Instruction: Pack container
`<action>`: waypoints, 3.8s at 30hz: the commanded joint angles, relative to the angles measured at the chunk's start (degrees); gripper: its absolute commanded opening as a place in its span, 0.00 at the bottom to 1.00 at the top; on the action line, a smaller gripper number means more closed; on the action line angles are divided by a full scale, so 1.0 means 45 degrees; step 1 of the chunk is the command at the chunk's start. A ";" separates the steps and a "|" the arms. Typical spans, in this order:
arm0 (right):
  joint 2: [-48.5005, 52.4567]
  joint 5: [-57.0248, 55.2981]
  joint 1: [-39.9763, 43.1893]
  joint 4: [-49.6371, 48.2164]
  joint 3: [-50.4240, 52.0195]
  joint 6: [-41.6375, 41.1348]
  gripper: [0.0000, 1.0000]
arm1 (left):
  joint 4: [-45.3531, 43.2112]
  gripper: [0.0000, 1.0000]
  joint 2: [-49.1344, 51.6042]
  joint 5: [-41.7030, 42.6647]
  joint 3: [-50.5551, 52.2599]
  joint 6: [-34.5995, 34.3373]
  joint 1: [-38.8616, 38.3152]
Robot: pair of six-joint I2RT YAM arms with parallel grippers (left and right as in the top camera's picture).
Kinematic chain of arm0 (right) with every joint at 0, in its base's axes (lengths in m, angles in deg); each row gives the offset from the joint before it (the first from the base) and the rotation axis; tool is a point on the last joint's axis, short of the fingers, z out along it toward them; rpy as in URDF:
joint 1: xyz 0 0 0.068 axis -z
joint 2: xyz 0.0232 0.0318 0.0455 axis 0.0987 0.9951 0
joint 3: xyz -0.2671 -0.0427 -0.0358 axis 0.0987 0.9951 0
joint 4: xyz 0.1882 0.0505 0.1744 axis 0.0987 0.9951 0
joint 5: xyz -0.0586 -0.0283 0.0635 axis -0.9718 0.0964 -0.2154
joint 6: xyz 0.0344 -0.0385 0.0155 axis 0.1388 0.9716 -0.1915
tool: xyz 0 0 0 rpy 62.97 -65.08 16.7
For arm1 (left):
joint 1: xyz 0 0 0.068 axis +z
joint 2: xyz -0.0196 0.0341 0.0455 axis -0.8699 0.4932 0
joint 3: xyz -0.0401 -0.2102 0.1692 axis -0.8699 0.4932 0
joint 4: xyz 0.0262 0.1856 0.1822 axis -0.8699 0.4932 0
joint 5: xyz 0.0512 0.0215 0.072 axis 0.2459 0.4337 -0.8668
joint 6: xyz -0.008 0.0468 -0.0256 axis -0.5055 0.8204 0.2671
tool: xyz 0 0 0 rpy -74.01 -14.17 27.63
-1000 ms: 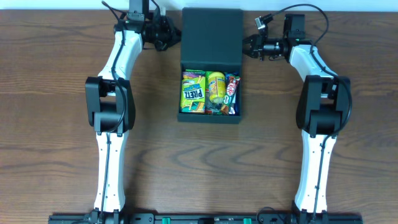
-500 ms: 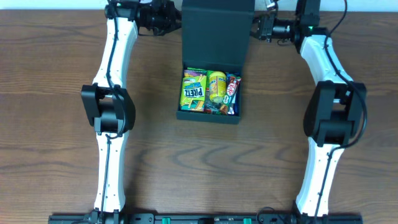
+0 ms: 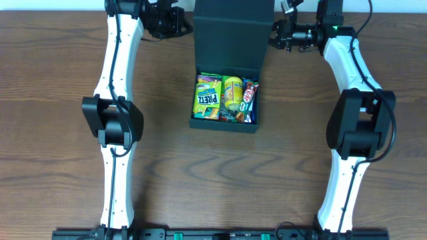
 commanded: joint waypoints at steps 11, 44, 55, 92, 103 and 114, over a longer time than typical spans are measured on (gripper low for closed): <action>-0.0563 -0.0180 -0.0345 0.3060 -0.0083 0.1530 0.02 | 0.0175 0.06 -0.0466 -0.0539 -0.0379 0.0821 0.0083; -0.4090 -1.2993 -0.2521 1.0370 0.0180 0.4843 0.02 | 0.3993 0.06 -0.2637 -0.5178 -0.0384 0.0903 0.0112; -0.4061 -1.3274 -0.3468 1.0851 0.3376 0.5634 0.01 | 0.5440 0.06 -0.2642 -0.5207 -0.0379 0.0908 0.0141; -2.1022 -1.3624 -0.3283 0.6135 1.6995 0.2409 0.02 | 0.0593 0.06 -1.7889 -0.4643 1.9492 0.1472 -0.1253; -2.0886 -1.2920 -0.3279 0.5843 1.7529 -0.1467 0.99 | -0.2108 0.95 -1.9360 -0.3293 2.3076 -0.0908 -0.1253; -2.0886 -1.2920 -0.3279 0.5843 1.7529 -0.1472 0.99 | -0.2113 0.95 -1.9360 -0.3293 2.3076 -0.0908 -0.1253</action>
